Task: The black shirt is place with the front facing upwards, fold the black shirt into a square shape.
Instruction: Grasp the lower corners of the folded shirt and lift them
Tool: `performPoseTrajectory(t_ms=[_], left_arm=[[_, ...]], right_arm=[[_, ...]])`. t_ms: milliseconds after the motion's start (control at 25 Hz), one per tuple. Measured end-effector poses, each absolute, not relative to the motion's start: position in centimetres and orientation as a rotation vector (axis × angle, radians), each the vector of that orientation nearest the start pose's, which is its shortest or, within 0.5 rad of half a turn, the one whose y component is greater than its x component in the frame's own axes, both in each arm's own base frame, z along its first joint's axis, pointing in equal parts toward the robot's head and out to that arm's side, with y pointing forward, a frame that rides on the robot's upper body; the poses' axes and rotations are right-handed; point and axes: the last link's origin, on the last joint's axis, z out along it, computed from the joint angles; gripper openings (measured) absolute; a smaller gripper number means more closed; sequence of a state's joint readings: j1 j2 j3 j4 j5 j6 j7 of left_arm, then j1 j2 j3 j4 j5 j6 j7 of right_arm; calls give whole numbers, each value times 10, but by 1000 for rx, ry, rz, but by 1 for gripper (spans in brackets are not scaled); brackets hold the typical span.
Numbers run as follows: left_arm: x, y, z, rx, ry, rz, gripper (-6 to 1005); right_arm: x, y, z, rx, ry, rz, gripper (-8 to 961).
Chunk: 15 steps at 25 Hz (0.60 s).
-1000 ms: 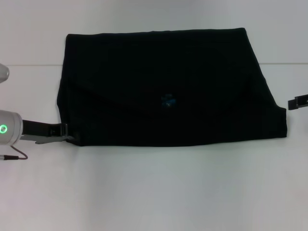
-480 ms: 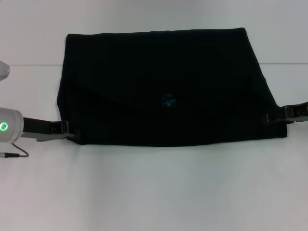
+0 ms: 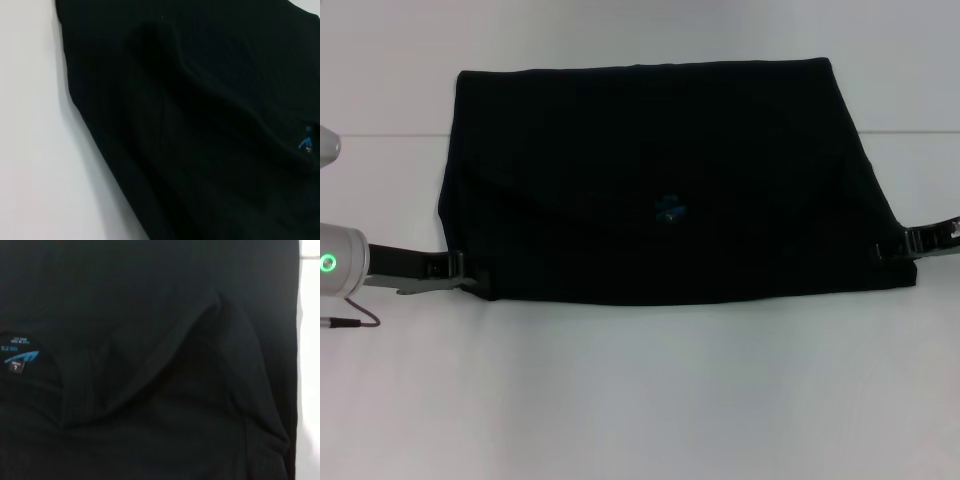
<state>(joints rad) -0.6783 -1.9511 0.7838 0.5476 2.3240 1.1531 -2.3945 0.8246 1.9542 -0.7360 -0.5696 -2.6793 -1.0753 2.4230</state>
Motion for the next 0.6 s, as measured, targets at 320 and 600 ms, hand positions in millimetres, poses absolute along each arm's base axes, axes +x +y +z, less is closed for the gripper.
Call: performPoseTrajectory(t_ms=[320,600], left_arm=[[-307,392,22,-2112,-1707,-234,24],[-307,392,24,-2111,-1706,-236,26]], right_arm=[[291,428,34,-2141,1412,-125,344],[292,427,36,-2138,1416,-127,110]])
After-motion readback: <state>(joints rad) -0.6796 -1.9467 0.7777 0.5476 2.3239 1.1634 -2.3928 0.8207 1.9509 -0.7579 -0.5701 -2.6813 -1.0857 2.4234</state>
